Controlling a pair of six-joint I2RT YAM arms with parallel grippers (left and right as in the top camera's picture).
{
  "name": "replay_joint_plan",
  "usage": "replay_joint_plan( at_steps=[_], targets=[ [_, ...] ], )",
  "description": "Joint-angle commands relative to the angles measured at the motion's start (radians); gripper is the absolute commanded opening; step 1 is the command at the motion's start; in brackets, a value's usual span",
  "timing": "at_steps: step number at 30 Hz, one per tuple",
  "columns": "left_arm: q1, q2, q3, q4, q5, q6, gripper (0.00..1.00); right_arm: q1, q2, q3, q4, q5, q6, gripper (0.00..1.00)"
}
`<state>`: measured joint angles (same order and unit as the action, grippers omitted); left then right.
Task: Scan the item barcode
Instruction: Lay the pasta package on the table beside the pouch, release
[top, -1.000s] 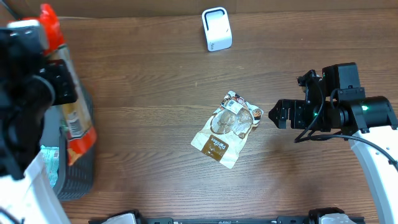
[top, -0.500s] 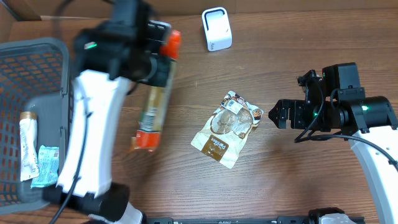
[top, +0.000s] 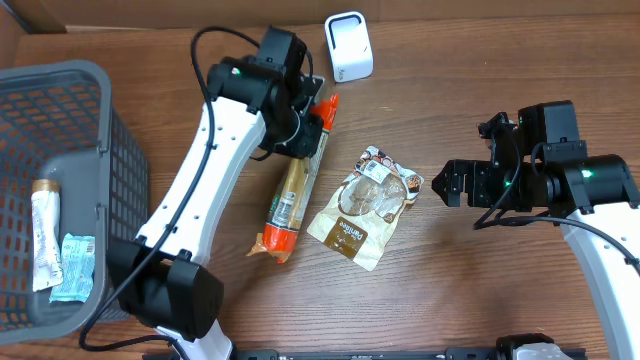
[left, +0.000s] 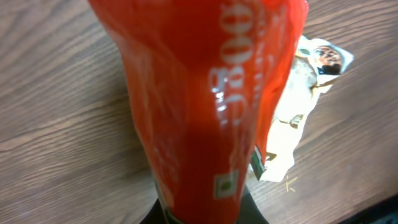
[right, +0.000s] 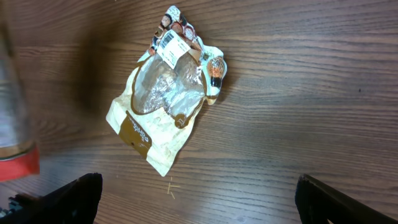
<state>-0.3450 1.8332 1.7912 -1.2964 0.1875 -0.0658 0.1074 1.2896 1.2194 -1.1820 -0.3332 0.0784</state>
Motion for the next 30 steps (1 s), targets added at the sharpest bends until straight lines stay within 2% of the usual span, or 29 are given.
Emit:
replay_joint_plan(
  at_steps=[1,7,12,13,15,17,19,30],
  targets=[
    [0.005,-0.015,-0.066,0.043,0.039,-0.036,0.04,0.006,0.002,0.024,0.003,0.0,0.003,1.0],
    [0.001,-0.015,-0.243,0.166,0.039,-0.036,0.04,0.006,0.002,0.024,0.003,0.0,0.003,1.0],
    [-0.002,-0.015,-0.323,0.218,0.039,-0.036,0.04,0.006,0.002,0.024,0.003,0.0,0.003,1.0],
    [-0.002,-0.015,-0.323,0.217,0.038,-0.035,0.08,0.006,0.002,0.024,0.003,0.0,0.003,1.0],
    [-0.002,-0.015,-0.323,0.217,0.037,-0.035,0.27,0.006,0.002,0.024,0.003,0.0,0.003,1.0],
    [-0.002,-0.015,-0.323,0.22,0.034,-0.035,0.41,0.006,0.002,0.024,0.003,0.0,0.003,1.0],
    [-0.002,-0.015,-0.323,0.22,0.026,-0.035,0.47,0.006,0.002,0.024,0.003,0.0,0.003,1.0],
    [-0.002,-0.016,-0.276,0.211,0.012,-0.036,0.52,0.006,0.002,0.024,0.003,0.0,0.003,1.0]
  ],
)
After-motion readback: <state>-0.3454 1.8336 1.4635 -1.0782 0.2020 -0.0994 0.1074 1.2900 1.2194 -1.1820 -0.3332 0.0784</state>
